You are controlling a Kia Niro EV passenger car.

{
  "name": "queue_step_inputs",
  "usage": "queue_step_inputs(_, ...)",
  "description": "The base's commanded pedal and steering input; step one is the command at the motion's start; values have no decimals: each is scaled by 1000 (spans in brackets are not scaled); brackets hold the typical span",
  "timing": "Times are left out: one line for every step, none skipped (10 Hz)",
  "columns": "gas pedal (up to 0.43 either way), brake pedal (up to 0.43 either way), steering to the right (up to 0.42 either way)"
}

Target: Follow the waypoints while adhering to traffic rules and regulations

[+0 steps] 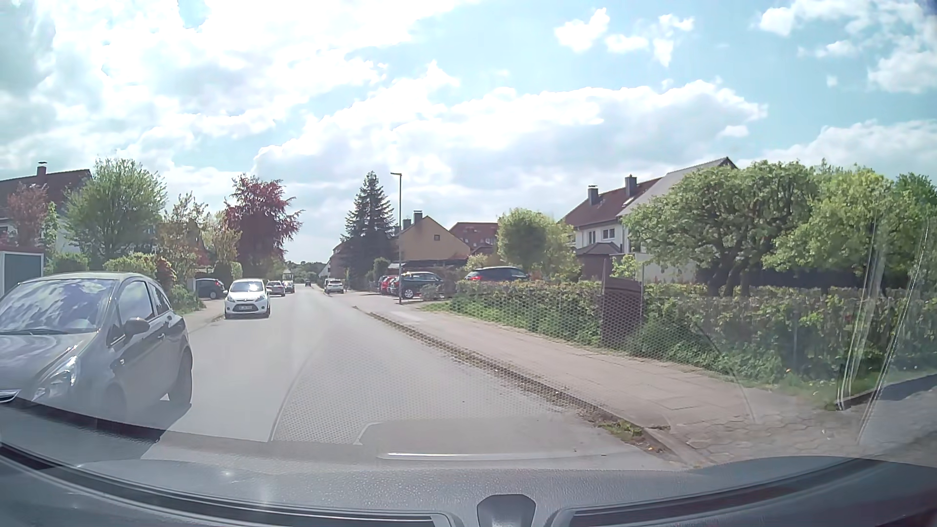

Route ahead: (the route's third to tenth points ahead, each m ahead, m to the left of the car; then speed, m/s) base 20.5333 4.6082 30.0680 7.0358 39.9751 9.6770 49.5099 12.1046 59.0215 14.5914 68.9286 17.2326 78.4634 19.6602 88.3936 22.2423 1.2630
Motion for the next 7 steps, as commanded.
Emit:
queue_step_inputs(0, 116, -65)
queue_step_inputs(0, 116, -64)
queue_step_inputs(0, 116, -63)
queue_step_inputs(0, 116, -56)
queue_step_inputs(0, 116, -49)
queue_step_inputs(0, 116, -48)
queue_step_inputs(0, 116, -48)
